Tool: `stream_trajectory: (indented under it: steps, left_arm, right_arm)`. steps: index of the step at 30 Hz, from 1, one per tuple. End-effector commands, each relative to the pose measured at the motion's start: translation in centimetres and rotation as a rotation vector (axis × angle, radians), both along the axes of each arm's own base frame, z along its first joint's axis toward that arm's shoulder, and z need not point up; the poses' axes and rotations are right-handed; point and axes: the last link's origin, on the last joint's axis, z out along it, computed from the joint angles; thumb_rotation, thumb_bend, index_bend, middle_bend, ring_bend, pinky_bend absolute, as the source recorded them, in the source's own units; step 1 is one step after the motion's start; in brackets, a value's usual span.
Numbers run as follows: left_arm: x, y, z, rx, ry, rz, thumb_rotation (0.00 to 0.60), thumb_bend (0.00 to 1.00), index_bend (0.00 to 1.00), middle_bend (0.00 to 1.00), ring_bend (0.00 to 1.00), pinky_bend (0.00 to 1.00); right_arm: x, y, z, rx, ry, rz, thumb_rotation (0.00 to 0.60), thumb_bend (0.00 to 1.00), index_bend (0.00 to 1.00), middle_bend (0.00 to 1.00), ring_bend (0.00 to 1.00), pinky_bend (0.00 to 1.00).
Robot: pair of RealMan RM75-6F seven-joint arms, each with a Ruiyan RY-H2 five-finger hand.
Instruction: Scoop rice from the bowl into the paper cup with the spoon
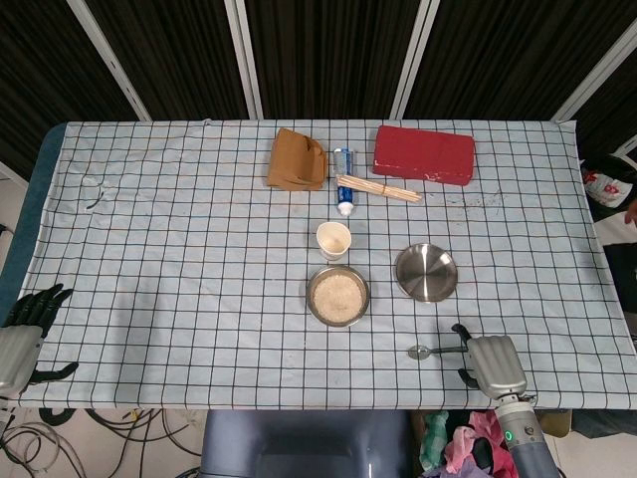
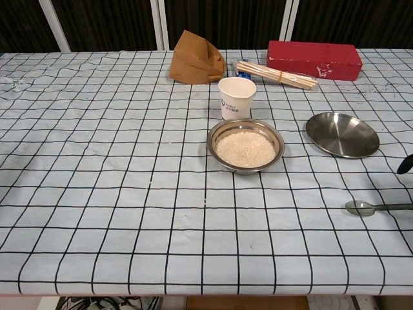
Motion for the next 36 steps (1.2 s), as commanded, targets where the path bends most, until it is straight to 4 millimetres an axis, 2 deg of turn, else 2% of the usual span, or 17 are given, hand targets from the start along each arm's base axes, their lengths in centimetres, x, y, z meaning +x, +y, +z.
stream_trajectory:
  steps: [1,11,29,36]
  left_arm:
    - [0.0,0.0,0.0,0.0,0.0,0.0,0.6,0.03,0.0,0.0,0.0,0.0]
    - [0.0,-0.1,0.0,0.002,-0.003,-0.001,0.6,0.03,0.0,0.0,0.0,0.0]
    - [0.0,0.0,0.0,0.0,-0.005,0.005,0.6,0.03,0.0,0.0,0.0,0.0]
    - [0.0,0.0,0.0,0.001,-0.002,0.008,0.6,0.03,0.0,0.0,0.0,0.0]
  right_arm:
    - [0.0,0.0,0.0,0.0,0.001,-0.001,0.6,0.17,0.25,0.97,1.0,0.99]
    - [0.0,-0.2,-0.3,0.001,-0.012,-0.007,0.6,0.22,0.25,0.97,1.0,0.99]
    - [-0.7,-1.7,-2.0,0.01,-0.007,-0.028,0.6,0.28,0.43,0.99,1.0,1.0]
    - [-0.9,-2.0,-2.3,0.003,-0.012,-0.029,0.6,0.28,0.46,0.99,1.0,1.0]
